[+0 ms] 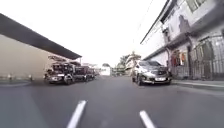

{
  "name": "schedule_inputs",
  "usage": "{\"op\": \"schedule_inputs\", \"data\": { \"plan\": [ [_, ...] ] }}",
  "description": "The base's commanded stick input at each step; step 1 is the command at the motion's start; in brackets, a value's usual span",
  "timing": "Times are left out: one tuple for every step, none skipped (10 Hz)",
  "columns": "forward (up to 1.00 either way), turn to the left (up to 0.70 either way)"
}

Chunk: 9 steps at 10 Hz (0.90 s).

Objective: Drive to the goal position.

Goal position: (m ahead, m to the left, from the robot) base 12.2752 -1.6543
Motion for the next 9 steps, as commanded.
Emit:
{"op": "schedule_inputs", "data": {
  "plan": [
    [1.0,-0.23],
    [1.0,0.0],
    [1.0,0.0],
    [1.0,0.0],
    [1.0,0.0],
    [1.0,0.0],
    [1.0,0.0],
    [1.0,0.0],
    [1.0,0.0]
  ]
}}
